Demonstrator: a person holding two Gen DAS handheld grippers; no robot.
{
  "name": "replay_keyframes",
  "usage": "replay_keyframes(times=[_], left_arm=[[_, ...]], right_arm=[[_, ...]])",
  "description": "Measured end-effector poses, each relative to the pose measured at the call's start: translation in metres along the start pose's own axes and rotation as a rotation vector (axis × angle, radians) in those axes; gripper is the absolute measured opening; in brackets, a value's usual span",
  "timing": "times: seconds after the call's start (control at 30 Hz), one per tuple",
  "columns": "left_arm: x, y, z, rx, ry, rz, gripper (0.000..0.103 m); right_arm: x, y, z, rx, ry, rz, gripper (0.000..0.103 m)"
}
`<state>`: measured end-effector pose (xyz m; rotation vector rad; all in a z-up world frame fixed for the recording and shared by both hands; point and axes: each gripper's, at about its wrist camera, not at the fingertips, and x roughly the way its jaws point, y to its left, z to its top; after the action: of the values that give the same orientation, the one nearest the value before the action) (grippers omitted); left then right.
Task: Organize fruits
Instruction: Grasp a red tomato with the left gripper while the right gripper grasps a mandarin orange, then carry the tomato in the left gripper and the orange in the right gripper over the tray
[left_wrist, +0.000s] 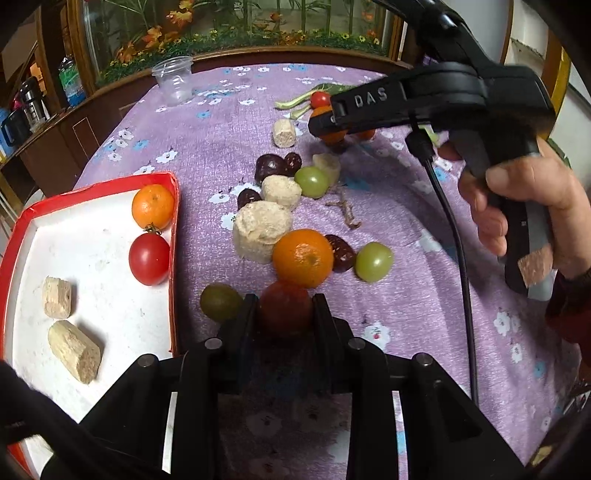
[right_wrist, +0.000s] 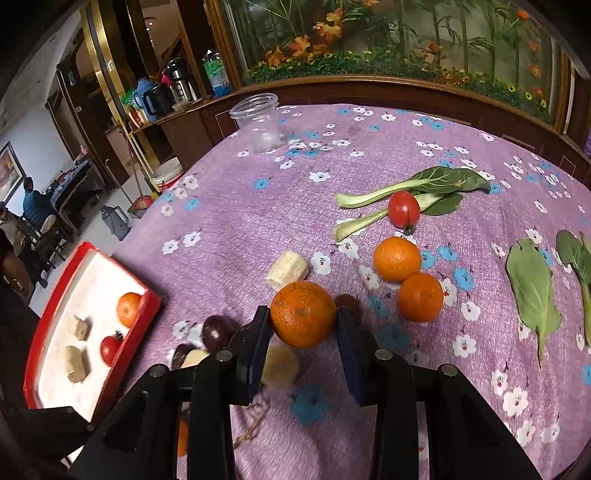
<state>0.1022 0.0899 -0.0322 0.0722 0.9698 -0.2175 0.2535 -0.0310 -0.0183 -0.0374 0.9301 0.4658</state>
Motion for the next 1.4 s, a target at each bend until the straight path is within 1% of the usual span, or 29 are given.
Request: replay_keyframes(times=[0.5, 1.1, 1.4], left_arm=[[-0.034, 0.002, -0.011, -0.061, -0.05, 0.004, 0.026], [-0.064, 0.006, -0.027, -0.088, -0.078, 0.028, 0.026], [-0.077, 0.017, -0.035, -0.116, -0.091, 0.048, 0.026]], right_arm=[[-0.046, 0.025, -0.023, -0.025, -0.028, 0.026, 0.036], [-0.077, 0.049, -0.043, -0.046, -0.041, 0.056, 0.036], [-0.085, 0.072, -0.049, -0.08, -0.038, 0.081, 0.036]])
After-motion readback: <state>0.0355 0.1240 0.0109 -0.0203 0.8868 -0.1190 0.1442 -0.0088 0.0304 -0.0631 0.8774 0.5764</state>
